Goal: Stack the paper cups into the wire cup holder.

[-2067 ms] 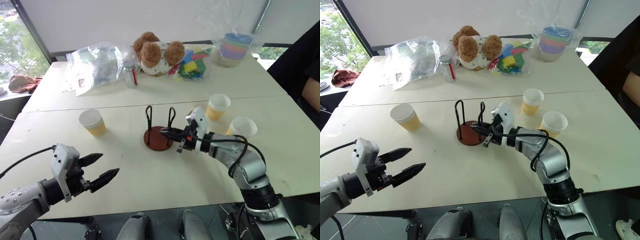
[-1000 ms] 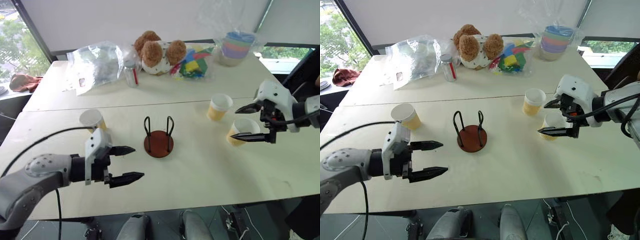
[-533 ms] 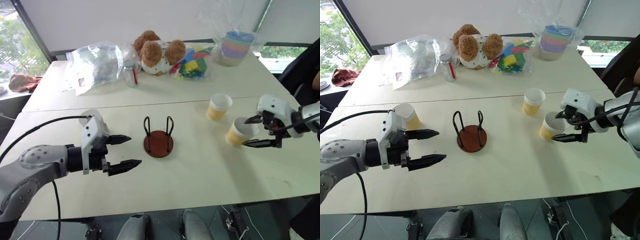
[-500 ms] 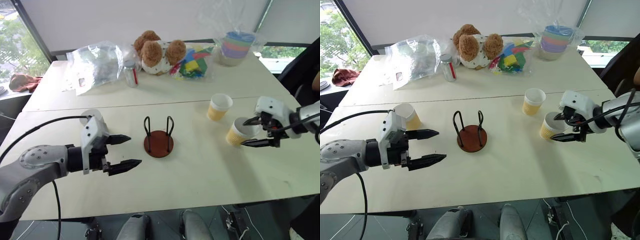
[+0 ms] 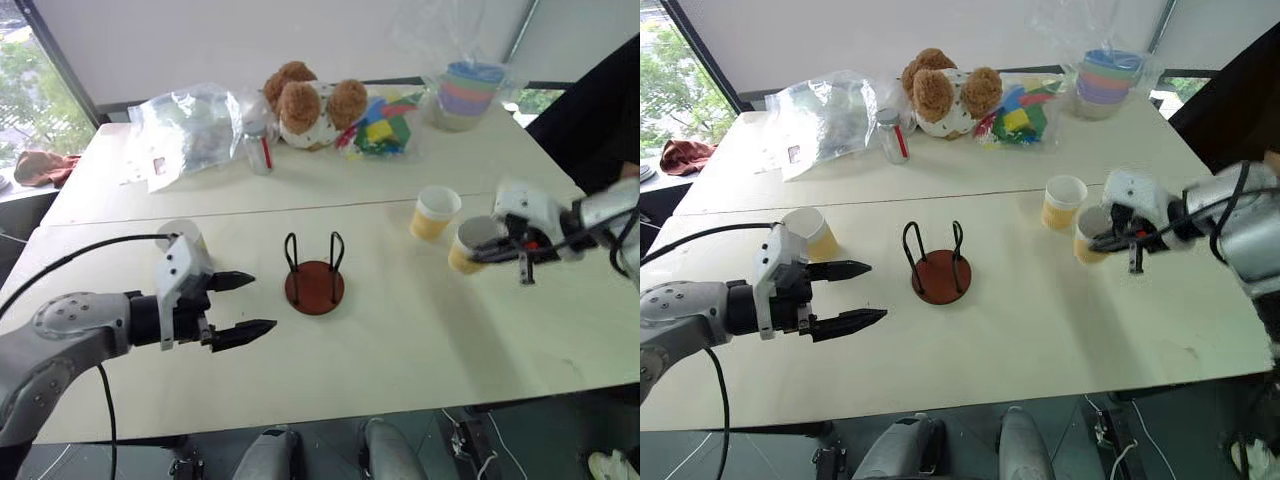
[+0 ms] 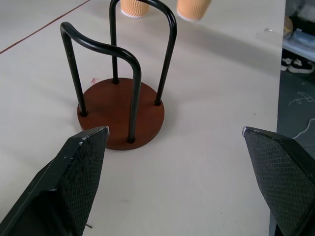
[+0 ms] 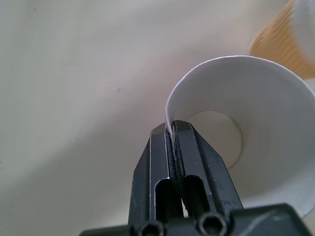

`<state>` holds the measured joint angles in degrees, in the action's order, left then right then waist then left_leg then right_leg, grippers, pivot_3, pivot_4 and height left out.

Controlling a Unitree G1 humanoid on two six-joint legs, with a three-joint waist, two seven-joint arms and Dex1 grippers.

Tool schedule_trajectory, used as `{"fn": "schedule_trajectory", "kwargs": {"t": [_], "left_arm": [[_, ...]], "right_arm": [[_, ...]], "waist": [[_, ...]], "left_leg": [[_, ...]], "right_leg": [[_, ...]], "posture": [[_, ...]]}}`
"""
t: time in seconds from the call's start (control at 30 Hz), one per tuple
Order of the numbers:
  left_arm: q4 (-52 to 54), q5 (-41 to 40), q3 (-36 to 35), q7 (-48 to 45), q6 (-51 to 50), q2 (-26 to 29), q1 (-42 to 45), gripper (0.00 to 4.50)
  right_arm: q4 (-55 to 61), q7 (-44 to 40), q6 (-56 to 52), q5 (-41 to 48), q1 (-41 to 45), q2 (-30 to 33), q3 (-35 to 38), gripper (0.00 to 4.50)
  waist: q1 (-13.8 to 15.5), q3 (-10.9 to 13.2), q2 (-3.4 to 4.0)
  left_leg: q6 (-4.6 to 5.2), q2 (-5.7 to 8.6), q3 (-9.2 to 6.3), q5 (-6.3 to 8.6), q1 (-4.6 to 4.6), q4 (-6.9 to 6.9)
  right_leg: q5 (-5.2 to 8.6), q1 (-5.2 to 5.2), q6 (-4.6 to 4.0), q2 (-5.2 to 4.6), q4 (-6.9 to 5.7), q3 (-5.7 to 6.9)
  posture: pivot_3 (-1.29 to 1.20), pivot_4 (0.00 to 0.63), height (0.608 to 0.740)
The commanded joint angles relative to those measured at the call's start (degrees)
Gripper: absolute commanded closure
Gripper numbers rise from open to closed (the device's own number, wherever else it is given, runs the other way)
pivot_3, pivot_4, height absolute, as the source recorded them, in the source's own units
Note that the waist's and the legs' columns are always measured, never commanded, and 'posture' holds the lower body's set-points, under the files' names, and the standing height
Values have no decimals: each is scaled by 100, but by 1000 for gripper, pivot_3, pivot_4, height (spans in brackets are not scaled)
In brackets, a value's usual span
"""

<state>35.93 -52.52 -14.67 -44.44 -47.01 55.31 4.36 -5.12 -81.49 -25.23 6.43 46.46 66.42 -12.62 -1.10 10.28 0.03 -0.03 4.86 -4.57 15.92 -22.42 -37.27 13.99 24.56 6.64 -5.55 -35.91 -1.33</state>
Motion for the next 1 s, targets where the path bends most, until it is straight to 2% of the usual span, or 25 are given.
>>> {"fn": "schedule_trajectory", "kwargs": {"t": [0.03, 0.13, 0.23, 0.33, 0.43, 0.5, 0.67, 1.0], "left_arm": [[-57, -24, -370, -222, -5, 193, -103, 0], [-33, 18, -442, -307, -10, 265, -268, 0], [17, -53, -531, -333, -48, 290, -323, 0], [19, -46, -608, -342, -46, 310, -342, 0], [69, 13, -657, -231, -21, 240, -366, 0], [246, -75, -861, -193, -82, 208, -595, 0], [402, -117, -1037, -109, -97, 164, -877, 0], [758, -169, -920, 283, -138, -43, -1069, 0]], "right_arm": [[-448, -659, 414, -153, 1513, -87, -4, 4489], [-1082, -1090, 1001, -25, 2940, -335, -342, 4489], [-1281, -1101, 1131, 532, 3493, -653, -618, 4489], [-799, -1101, 682, 1596, 3452, -1146, -717, 4489], [-404, -1101, 288, 2000, 3133, -1690, -598, 4489], [-160, -1101, 193, 2034, 2877, -1927, -640, 4489], [144, -1101, 134, 2262, 2746, -2056, -961, 4489], [-1035, -1101, 1163, 1647, 3169, -2629, -1757, 4489]], "waist": [[10, 5, 7], [10, 14, 17], [37, 7, -9], [14, 6, -20], [25, 6, -19], [37, 6, -19], [55, 7, -17], [13, 7, -17]], "left_leg": [[0, 0, 1, 0, 1, 1], [-3, -2, 0, -1, -1, 10], [-11, -7, -11, -3, -1, 15], [-18, -6, -8, -3, -2, 7], [-17, -3, -6, -3, -2, 4], [-18, -4, -9, -3, -2, 5], [-25, 0, -10, -7, -9, 4], [-18, -1, -8, -3, -3, 5]], "right_leg": [[0, 2, 0, 1, -2, 0], [1, 7, -1, 3, 0, 2], [2, 3, -1, 5, 8, 14], [1, -3, 0, 1, 15, 11], [0, 4, 0, -2, 1, 6], [0, 7, -1, -1, -6, 6], [1, 14, 0, -4, -8, 8], [0, 21, -2, 0, -21, 7]], "posture": [[0, 150, 740], [0, 150, 740], [0, 150, 740], [0, 150, 740], [0, 150, 740], [0, 150, 740], [0, 150, 740], [0, 150, 740]]}}
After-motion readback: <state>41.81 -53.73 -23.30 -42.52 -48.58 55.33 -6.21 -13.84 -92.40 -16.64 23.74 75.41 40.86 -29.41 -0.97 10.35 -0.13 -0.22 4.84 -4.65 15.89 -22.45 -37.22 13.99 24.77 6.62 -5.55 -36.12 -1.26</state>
